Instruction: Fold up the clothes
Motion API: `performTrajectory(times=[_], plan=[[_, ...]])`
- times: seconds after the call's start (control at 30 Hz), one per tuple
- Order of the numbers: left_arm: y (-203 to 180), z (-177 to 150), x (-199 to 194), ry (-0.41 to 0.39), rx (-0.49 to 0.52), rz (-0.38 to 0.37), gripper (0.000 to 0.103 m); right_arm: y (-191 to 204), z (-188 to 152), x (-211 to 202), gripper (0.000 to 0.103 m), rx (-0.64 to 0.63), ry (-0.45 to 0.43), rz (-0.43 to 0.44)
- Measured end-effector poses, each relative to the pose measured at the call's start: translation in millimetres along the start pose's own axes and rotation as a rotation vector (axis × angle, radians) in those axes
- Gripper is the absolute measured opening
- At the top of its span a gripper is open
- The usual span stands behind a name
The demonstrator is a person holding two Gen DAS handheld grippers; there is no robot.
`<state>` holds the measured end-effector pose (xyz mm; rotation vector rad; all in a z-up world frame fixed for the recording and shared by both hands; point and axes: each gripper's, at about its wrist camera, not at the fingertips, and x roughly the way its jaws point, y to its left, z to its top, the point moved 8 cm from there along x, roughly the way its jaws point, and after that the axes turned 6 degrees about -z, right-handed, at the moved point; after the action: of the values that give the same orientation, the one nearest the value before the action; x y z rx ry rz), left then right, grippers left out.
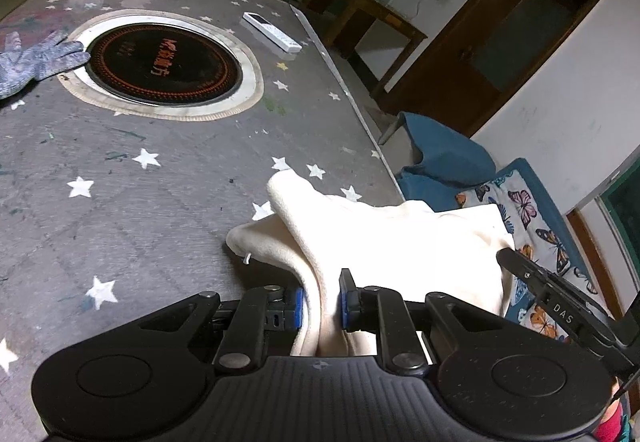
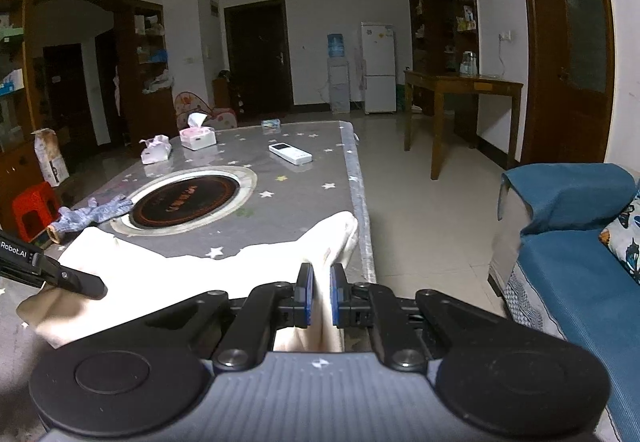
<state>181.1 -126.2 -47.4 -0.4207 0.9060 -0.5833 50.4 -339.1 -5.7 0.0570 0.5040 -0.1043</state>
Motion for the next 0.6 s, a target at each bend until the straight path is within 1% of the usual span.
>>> performTrajectory(times=[0.2, 0.5, 0.57, 0.6], plan=[[3.5, -1.0, 14.1, 0.025, 0.005, 0.015, 0.018, -6.7, -6.6, 12.3, 0.007, 0.005, 0.027, -0.012], [10.0, -2.9, 24.8, 0.048, 0.012, 0.037, 0.018, -12.4, -15.7, 24.0, 0.007, 0.012, 0.056, -0.03], [12.4, -3.0, 26.1, 0.049, 0.013, 0.046, 0.018, -13.9, -17.0, 25.7, 0.002, 0.014, 0.059, -0.036], [13.7, -3.1, 26.8, 0.051, 0.012, 0.05, 0.018, -14.6, -17.7, 26.5, 0.002, 0.015, 0.061, -0.039]])
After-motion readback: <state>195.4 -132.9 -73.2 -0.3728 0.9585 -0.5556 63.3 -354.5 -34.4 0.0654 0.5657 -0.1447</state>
